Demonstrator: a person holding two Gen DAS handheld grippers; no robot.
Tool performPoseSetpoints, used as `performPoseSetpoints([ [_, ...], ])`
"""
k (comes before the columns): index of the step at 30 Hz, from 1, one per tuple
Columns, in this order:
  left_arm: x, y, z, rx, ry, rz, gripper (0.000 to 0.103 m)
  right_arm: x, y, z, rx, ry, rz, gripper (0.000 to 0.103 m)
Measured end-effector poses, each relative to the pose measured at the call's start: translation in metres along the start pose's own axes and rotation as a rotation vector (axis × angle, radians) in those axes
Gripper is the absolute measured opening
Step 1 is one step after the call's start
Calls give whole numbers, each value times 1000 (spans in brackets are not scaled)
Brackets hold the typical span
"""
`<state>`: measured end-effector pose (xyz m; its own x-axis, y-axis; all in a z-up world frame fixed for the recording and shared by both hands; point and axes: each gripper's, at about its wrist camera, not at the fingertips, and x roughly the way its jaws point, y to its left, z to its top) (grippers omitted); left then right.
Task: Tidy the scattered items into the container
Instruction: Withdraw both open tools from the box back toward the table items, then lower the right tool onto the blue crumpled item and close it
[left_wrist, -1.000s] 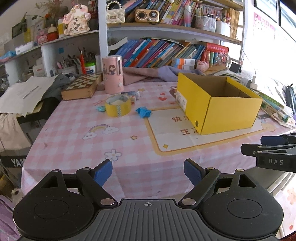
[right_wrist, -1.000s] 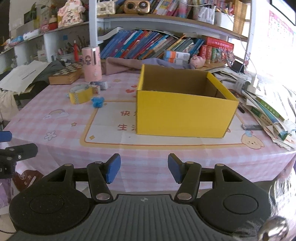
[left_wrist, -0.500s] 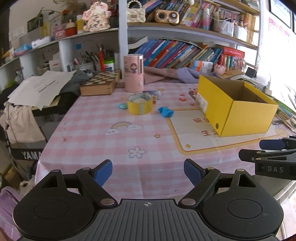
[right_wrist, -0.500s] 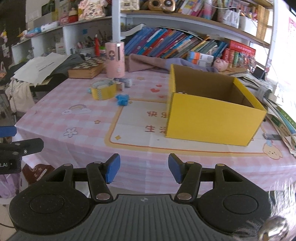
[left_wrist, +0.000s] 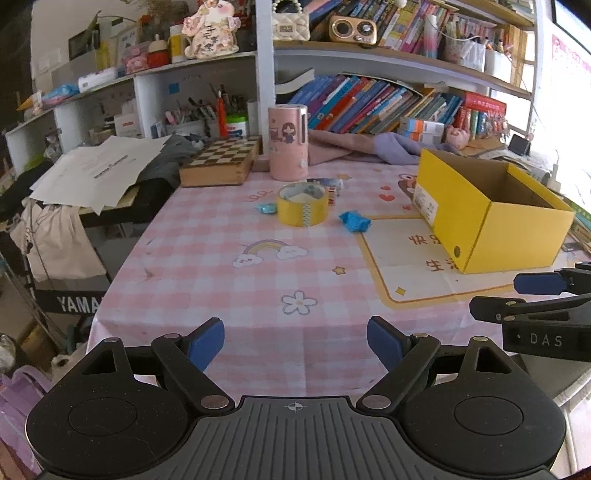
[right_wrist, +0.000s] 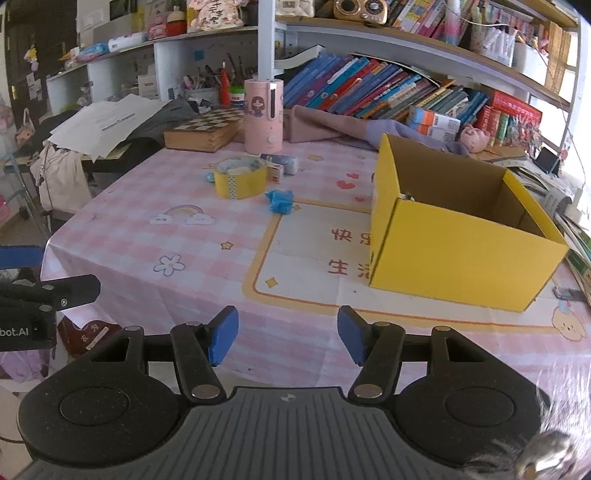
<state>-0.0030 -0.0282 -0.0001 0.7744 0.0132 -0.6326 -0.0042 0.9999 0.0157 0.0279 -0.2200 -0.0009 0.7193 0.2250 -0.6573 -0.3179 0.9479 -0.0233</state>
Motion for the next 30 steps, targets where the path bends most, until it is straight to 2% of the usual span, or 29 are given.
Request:
performPoseSetpoints([
  [14, 38, 1, 21, 9, 8, 34, 87, 33, 2, 20, -61, -8, 44, 58],
  [30, 110, 14, 73, 8, 36, 64, 87, 113, -7, 75, -79, 20, 92, 59],
])
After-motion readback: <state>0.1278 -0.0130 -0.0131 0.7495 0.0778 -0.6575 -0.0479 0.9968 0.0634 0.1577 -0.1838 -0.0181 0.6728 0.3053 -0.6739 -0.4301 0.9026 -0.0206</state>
